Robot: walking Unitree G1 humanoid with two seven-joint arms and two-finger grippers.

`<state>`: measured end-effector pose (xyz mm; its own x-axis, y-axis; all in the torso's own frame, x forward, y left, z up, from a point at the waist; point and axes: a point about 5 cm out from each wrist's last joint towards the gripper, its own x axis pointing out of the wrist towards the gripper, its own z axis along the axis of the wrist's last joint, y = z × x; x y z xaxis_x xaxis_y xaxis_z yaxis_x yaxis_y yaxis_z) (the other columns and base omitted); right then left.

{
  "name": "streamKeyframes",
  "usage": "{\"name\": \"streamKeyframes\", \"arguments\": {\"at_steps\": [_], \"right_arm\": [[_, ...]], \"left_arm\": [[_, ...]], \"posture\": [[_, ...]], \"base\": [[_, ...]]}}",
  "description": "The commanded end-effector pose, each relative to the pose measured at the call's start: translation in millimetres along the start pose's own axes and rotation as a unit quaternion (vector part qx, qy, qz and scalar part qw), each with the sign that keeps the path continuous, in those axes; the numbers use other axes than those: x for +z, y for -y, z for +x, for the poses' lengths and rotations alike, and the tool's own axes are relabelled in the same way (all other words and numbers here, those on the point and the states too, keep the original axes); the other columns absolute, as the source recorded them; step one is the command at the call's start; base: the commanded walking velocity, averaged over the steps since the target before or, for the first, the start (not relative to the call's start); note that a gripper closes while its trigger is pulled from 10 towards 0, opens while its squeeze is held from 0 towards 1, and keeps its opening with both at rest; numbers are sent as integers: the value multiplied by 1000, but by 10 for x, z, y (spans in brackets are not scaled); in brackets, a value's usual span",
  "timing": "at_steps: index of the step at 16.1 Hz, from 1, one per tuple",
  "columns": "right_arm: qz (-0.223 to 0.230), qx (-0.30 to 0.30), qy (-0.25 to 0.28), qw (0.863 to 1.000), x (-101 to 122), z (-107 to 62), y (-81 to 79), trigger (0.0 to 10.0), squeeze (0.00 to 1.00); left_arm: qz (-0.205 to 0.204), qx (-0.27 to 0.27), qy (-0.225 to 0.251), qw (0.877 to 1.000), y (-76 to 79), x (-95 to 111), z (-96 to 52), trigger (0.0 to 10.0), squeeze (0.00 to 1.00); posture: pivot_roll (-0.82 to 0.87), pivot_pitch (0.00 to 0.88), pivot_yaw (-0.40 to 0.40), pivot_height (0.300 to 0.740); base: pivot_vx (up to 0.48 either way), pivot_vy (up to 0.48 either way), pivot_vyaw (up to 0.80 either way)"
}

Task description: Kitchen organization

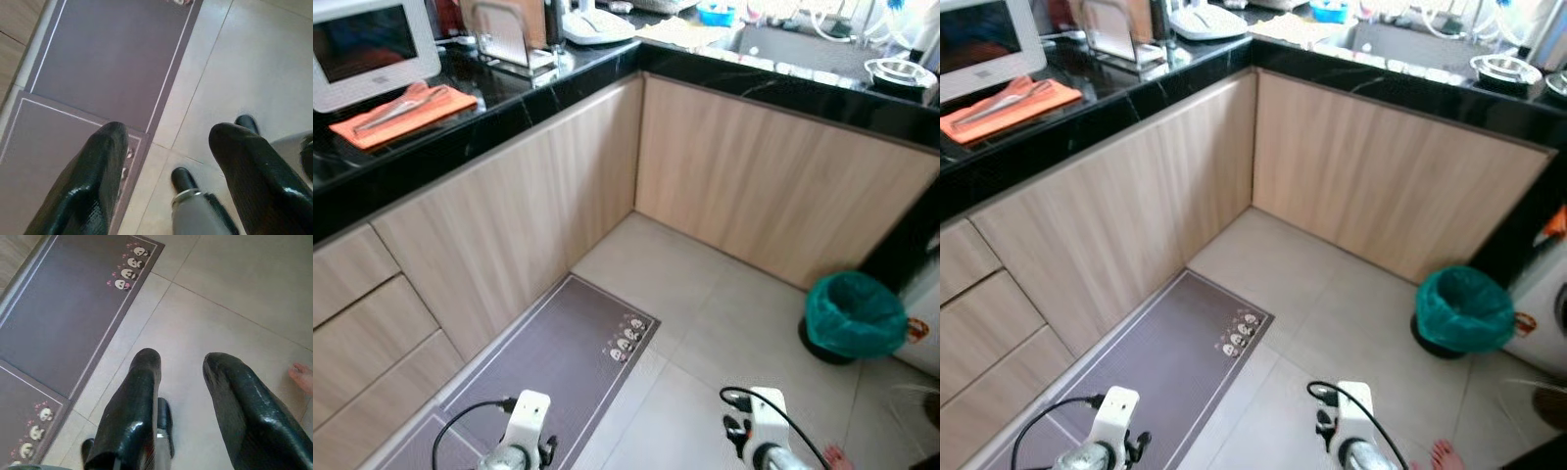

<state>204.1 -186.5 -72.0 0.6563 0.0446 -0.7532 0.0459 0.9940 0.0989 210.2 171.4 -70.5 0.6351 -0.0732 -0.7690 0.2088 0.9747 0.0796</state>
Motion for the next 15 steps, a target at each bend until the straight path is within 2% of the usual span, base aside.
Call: {"name": "streamKeyframes", "arguments": {"at_steps": [1,3,6,15], "right_arm": [[-3,-3,-5,1000,-20,-7,23,10000,0],[-3,-3,-5,1000,-17,-7,26,10000,0],[-4,-5,-5,1000,-8,-5,29,10000,0],[-1,-2,-1,1000,17,3,12,10000,0]], "left_arm": [[-4,-2,-4,1000,16,-4,3,10000,0],[-5,-3,-1,1000,26,6,5,10000,0],[-11,-3,1,1000,26,16,7,10000,0],[-10,-8,4,1000,29,51,15,10000,0]], "posture": [[-78,0,-2,740],[-79,0,-3,740],[-79,0,-5,740],[-86,0,9,740]], "base": [[0,0,-569],[0,0,-572],[0,0,0],[0,0,-604]]}}
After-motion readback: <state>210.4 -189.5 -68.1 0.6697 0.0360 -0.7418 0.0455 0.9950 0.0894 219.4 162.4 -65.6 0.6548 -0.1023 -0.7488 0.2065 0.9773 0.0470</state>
